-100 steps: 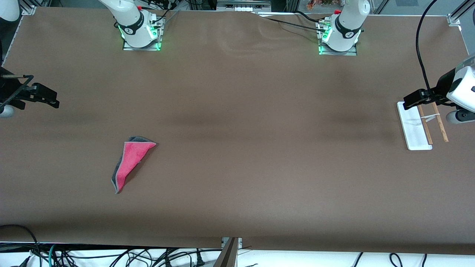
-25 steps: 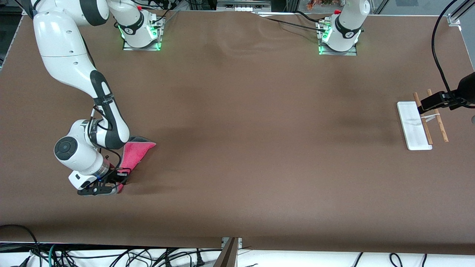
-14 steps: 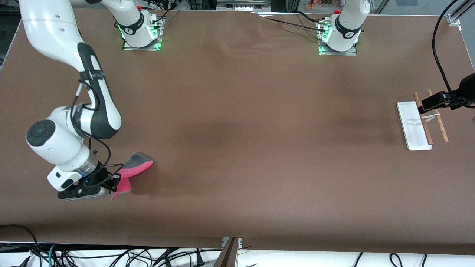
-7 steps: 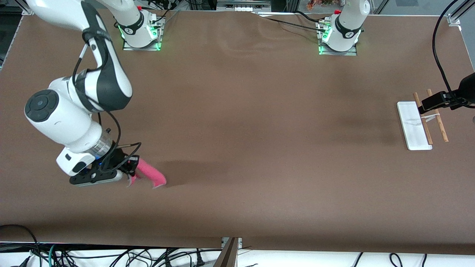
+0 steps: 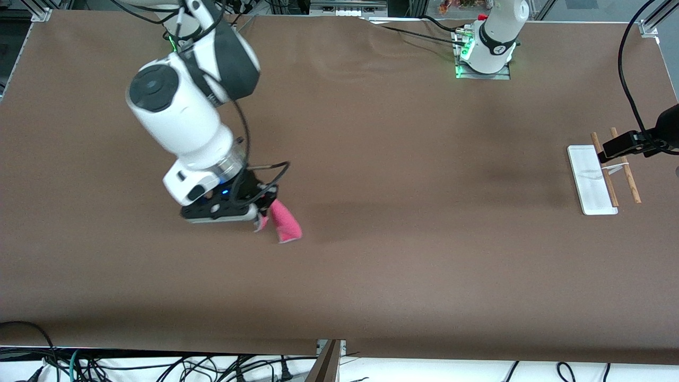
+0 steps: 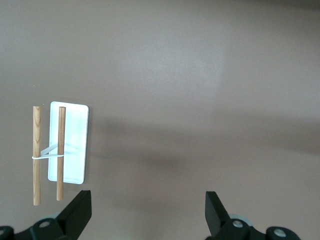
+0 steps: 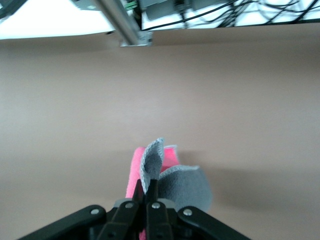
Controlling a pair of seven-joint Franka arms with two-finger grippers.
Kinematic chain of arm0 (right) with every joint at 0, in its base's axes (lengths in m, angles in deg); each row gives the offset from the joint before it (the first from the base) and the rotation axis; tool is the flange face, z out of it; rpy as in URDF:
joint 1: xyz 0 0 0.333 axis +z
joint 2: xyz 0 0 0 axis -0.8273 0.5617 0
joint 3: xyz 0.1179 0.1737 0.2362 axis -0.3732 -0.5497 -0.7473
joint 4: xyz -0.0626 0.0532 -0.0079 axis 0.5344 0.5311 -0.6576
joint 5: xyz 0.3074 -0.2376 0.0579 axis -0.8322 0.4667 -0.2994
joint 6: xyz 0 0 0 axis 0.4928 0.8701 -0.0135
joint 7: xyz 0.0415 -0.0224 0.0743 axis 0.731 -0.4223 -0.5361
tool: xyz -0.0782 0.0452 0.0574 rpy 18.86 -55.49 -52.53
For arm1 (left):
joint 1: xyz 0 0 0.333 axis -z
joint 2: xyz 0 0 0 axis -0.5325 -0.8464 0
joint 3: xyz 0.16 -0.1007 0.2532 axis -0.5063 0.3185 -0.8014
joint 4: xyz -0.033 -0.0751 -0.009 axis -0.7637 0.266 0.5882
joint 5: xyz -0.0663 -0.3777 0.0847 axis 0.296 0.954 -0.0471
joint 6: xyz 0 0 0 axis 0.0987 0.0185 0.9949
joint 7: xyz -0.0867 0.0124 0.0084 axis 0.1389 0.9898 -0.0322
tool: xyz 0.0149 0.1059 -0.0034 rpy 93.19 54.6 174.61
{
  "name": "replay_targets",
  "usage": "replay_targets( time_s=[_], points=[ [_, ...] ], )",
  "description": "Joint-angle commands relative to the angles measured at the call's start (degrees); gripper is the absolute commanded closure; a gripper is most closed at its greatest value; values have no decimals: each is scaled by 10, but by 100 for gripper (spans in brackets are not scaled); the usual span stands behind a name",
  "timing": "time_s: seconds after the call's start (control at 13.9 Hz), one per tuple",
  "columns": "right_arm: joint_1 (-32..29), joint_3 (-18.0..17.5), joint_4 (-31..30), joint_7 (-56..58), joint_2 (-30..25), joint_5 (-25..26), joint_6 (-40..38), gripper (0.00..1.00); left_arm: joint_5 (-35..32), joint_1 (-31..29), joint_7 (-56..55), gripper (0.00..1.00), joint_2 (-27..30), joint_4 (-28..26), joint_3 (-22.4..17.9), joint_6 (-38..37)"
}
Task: Pass towel and hang on rack
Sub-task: 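Lift the towel with the right gripper toward the table's middle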
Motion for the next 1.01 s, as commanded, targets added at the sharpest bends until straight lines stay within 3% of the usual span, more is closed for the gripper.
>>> replay_targets(
  time_s=[0.0, 0.5, 0.94],
  points=[
    [48, 7, 18, -27, 10, -3, -5, 100, 10, -2, 8, 0, -1, 13, -1, -29],
    [166, 11, 26, -145, 59, -2, 118, 100, 9, -4, 13, 0, -2, 13, -1, -30],
    [188, 13, 29, -174, 57, 0, 119, 100, 1, -6, 1, 0, -11, 11, -1, -34]
  ],
)
